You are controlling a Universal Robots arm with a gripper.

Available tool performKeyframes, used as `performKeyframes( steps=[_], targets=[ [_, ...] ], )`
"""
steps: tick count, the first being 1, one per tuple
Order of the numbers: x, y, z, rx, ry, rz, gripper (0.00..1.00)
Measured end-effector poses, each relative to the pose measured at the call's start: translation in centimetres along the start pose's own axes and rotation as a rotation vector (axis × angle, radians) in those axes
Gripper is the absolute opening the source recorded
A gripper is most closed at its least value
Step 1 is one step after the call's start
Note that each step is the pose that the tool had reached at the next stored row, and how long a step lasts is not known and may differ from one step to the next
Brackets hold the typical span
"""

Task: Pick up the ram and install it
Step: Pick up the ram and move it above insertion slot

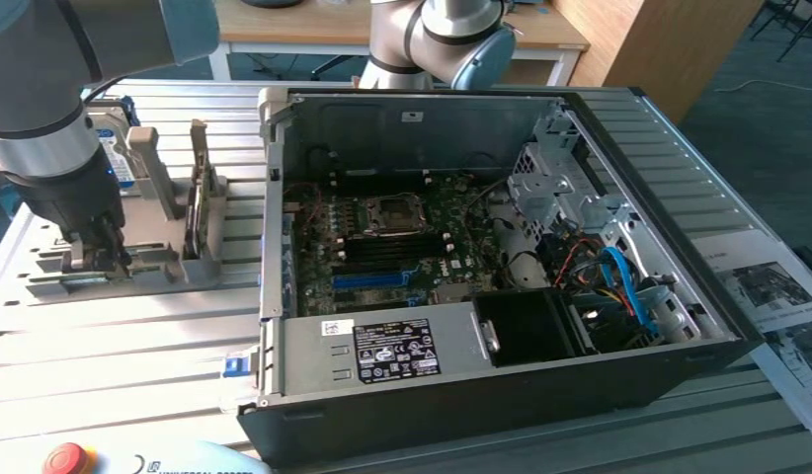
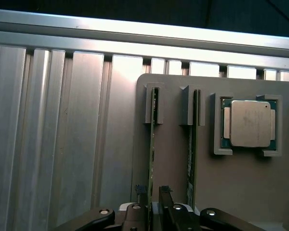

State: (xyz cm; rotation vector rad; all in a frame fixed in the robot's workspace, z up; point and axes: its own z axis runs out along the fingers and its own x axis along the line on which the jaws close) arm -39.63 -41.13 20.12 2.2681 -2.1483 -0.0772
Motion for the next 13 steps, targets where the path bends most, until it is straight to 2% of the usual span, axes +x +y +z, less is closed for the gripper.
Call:
performKeyframes(
  steps=[13],
  targets=[
    [0.0,0.0,0.0,0.0,0.0,0.0,0.24]
  ],
)
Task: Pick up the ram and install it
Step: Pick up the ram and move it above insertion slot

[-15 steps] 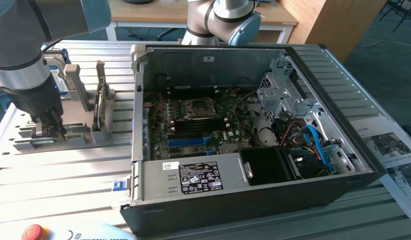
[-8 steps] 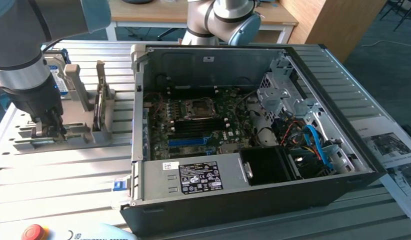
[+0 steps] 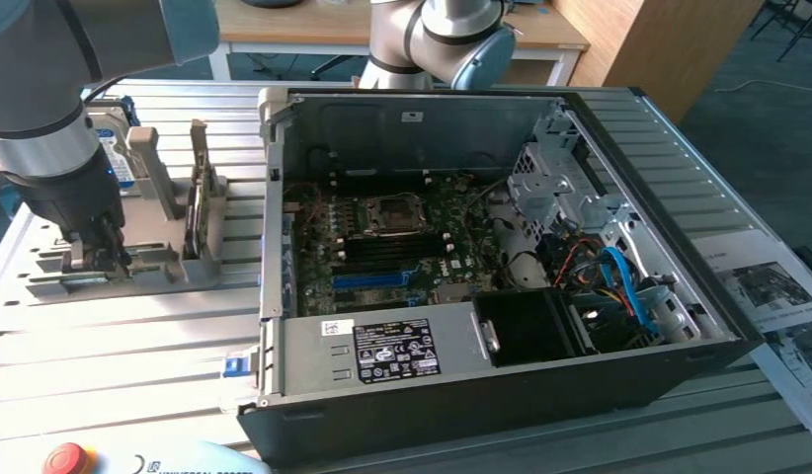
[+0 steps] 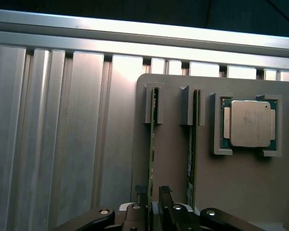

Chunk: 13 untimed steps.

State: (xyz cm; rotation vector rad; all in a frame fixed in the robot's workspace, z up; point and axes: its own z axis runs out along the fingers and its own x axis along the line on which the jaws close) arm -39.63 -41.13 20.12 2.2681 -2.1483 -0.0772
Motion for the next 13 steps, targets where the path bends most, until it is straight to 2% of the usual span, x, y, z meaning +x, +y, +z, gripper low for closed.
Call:
performKeyframes(
  steps=[4,6,13],
  targets=[
    [0.0,0.0,0.0,0.0,0.0001,0.0,0.22],
    [0.0,0.0,0.0,-0.0001,0.0,0.0,0.12],
    [0.0,0.0,0.0,0.0,0.0,0.0,0.12]
  ],
)
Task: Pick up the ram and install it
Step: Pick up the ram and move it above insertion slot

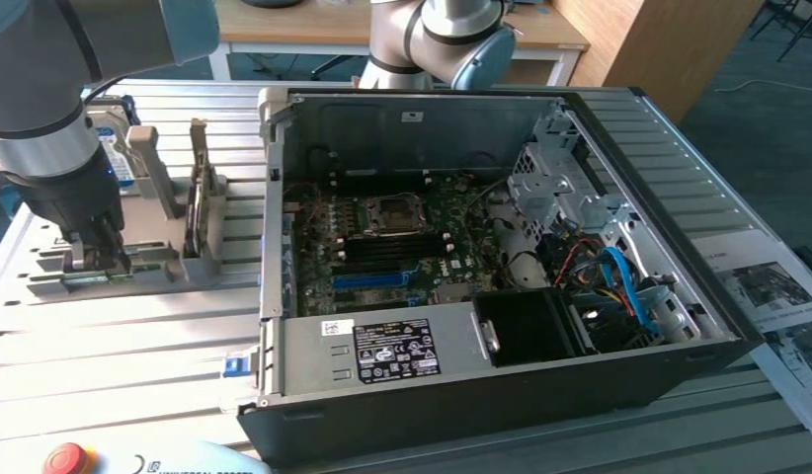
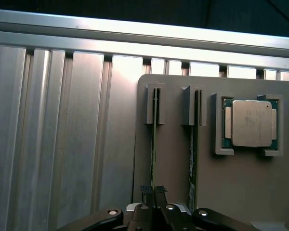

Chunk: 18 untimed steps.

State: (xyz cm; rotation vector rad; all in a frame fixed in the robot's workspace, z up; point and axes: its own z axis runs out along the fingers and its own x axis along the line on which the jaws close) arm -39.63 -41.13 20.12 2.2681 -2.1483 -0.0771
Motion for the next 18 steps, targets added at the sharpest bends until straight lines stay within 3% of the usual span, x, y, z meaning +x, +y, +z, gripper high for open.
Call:
performKeyframes(
  steps=[13,18],
  targets=[
    [0.0,0.0,-0.03,0.0004,-0.0006,0.012,0.12],
    [-0.01,0.03,-0.48,0.0003,-0.0006,0.013,0.12]
  ],
)
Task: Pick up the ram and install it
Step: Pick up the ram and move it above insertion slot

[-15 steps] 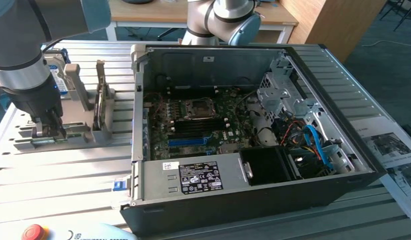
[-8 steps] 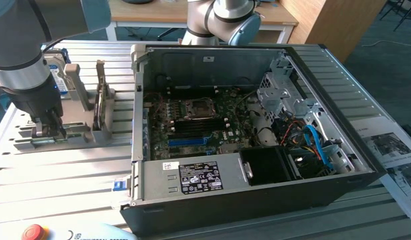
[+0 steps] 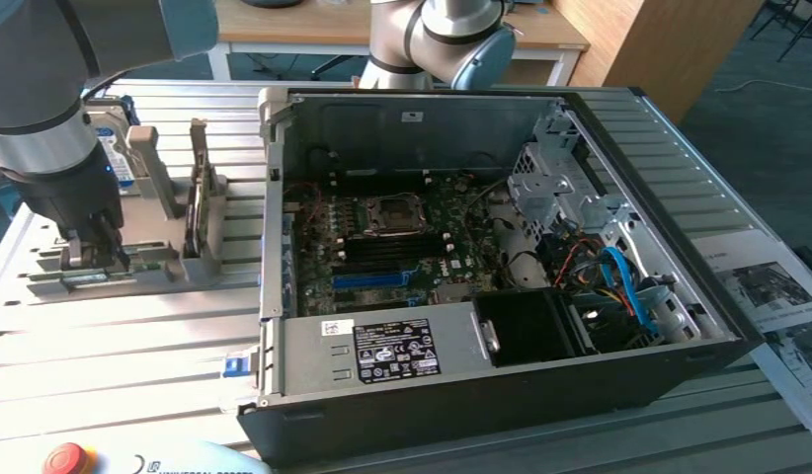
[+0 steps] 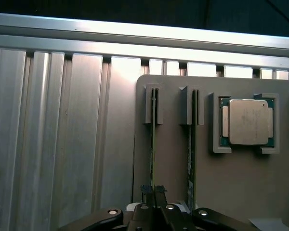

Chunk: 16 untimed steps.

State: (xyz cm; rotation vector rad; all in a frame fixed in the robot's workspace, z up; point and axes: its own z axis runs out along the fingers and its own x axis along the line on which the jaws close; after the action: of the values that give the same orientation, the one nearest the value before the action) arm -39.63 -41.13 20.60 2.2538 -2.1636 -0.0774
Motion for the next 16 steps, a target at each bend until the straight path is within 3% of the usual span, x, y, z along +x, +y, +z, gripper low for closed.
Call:
performKeyframes(
  steps=[16],
  targets=[
    [-0.1,0.13,-2.78,0.0001,-0.0002,0.005,0.12]
  ],
)
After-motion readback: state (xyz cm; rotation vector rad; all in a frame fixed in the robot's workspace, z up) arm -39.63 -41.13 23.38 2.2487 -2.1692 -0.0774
